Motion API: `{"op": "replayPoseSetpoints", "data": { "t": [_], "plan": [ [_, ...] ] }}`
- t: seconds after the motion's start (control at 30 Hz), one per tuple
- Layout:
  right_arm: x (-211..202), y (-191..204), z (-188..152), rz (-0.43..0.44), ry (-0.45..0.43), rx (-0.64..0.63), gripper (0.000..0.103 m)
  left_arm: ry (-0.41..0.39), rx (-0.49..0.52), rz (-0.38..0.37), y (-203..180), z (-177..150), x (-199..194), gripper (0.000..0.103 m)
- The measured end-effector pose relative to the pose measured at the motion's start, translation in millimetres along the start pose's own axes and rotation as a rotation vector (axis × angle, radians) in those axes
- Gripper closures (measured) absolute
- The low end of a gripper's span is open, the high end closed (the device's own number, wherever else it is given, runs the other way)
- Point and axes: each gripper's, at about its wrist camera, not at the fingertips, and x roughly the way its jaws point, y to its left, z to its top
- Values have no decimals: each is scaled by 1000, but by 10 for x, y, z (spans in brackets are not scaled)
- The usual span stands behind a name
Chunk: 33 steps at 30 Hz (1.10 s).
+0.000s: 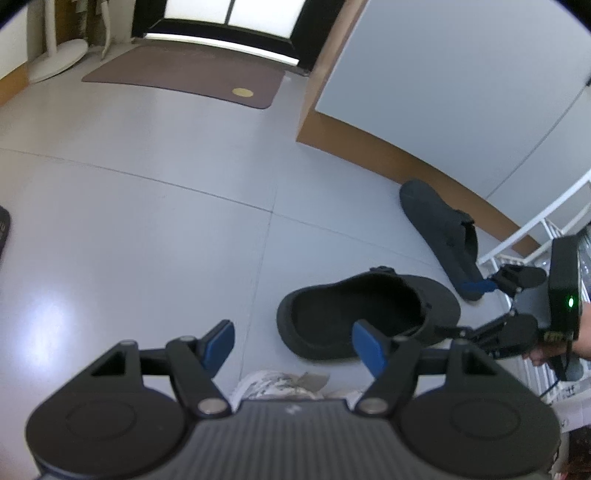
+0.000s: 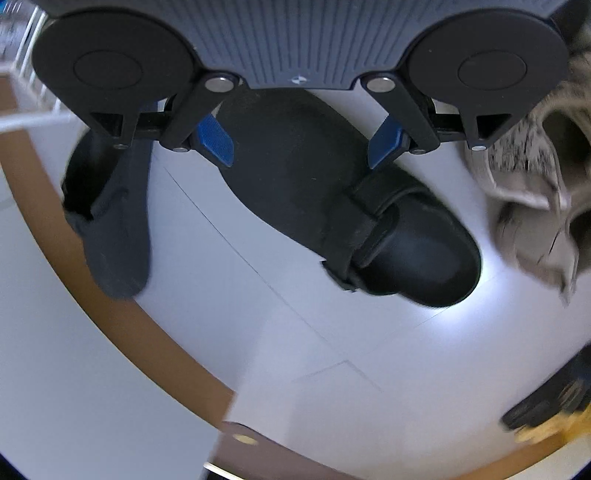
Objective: Organize scattered shoes
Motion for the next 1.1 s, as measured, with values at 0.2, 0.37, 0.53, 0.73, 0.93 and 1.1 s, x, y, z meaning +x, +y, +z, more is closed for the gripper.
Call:
{"op": "replayPoseSetpoints", "data": {
  "t": [0.2,0.37,0.53,0.73,0.93,1.1],
  "plan": [
    [68,232,-77,-23,10,-104,19,9,-4,14,30,-18,25,30],
    [160,360,-87,-26,2,-86,18,17,17,12,1,-44,39,30],
    [134,282,-72,-19,2,120,25,29,22,15,7,-70,53,30],
    [61,277,-44,17,41,189,38,31,27,13,-5,-86,39,30],
    [-43,211,-92,133,40,180,53,36,31,12,-41,-80,69,30],
    [-40,235,-123,84,-55,126,0,44,33,13,-63,-70,108,30]
  ]
}}
